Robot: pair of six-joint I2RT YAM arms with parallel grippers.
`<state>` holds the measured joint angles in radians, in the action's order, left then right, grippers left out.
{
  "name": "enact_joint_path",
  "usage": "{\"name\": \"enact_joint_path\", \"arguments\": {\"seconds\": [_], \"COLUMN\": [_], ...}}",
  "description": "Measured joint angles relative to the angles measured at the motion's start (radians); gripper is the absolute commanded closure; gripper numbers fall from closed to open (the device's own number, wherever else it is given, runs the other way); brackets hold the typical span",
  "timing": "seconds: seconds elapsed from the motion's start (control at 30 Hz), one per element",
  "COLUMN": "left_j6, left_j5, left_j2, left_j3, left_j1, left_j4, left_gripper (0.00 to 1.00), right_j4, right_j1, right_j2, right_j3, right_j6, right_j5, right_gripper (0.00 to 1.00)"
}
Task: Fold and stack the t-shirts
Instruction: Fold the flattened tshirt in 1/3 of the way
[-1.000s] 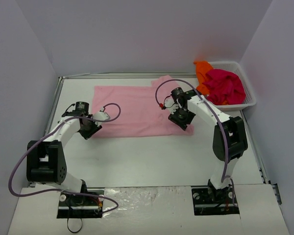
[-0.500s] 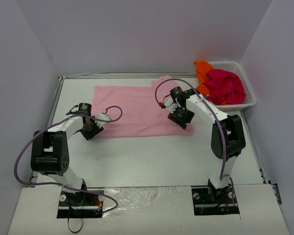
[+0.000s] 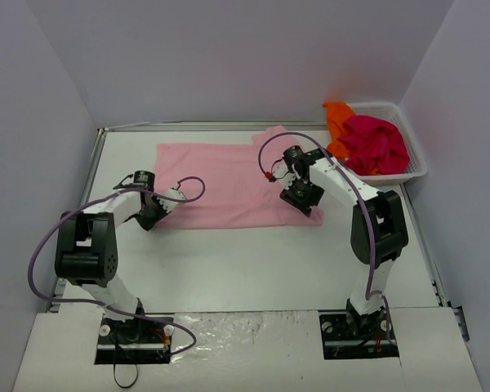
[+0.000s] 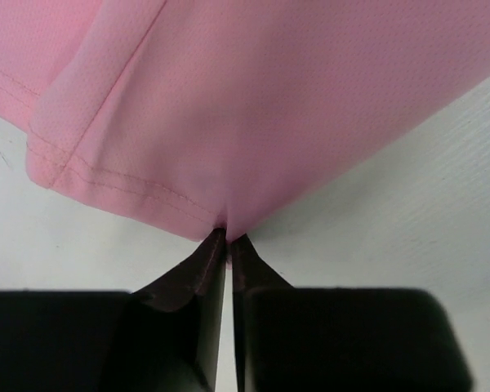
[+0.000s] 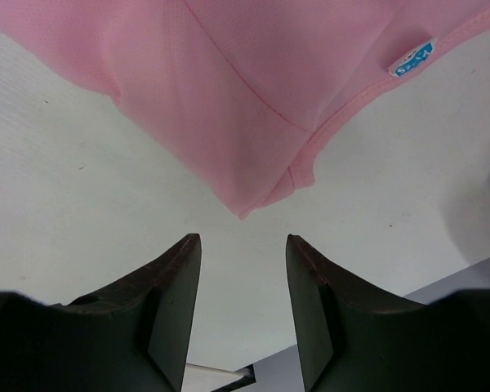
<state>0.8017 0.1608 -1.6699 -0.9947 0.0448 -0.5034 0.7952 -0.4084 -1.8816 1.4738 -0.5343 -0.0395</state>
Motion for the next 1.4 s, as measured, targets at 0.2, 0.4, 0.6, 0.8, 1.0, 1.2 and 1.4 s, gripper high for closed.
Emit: {"name": "enact_joint_path", "arguments": {"seconds": [0.2,0.4,0.6,0.8,1.0,1.2,1.4], "left_j6": [0.003,0.001,-0.011,-0.026,-0.029,-0.029,-0.029], "left_j5": [-0.01,-0.013,-0.013,-0.013,-0.013,-0.021,-0.027], "left_j2": [-0.002,-0.002,0.0,0.0,0.0,0.0,0.0], "left_j3": [0.0,0.0,0.0,-0.008,-0.01,-0.01,-0.01], "left_j1": [0.001,0.001,0.001,0.001,0.001,0.001,0.001], "left_j4": [0.002,0.001,-0.005,-0.015,-0.016,-0.016,-0.016], "left_gripper": [0.97,0.98,0.98,0.97,0.98,0.98,0.98], "right_j4": [0.005,0.016,0.013,-0.001,-0.011,-0.025,-0.029], "right_j1": [0.0,0.0,0.007,0.027,0.05,0.064,0.074], "right_j2": [0.013,0.039,0.031,-0.027,-0.093,-0.134,-0.135], "right_j3": [-0.032,-0.089,-0.124,-0.116,-0.102,-0.077,-0.077], "right_j6": [-0.003,-0.018,-0.04,-0.054,-0.069,-0.077,-0.086], "right_j5": [0.002,0.001,-0.014,-0.023,-0.025,-0.024,-0.024], "right_gripper": [0.55,0.55,0.55,0.55,0.56,0.73,0.99]}}
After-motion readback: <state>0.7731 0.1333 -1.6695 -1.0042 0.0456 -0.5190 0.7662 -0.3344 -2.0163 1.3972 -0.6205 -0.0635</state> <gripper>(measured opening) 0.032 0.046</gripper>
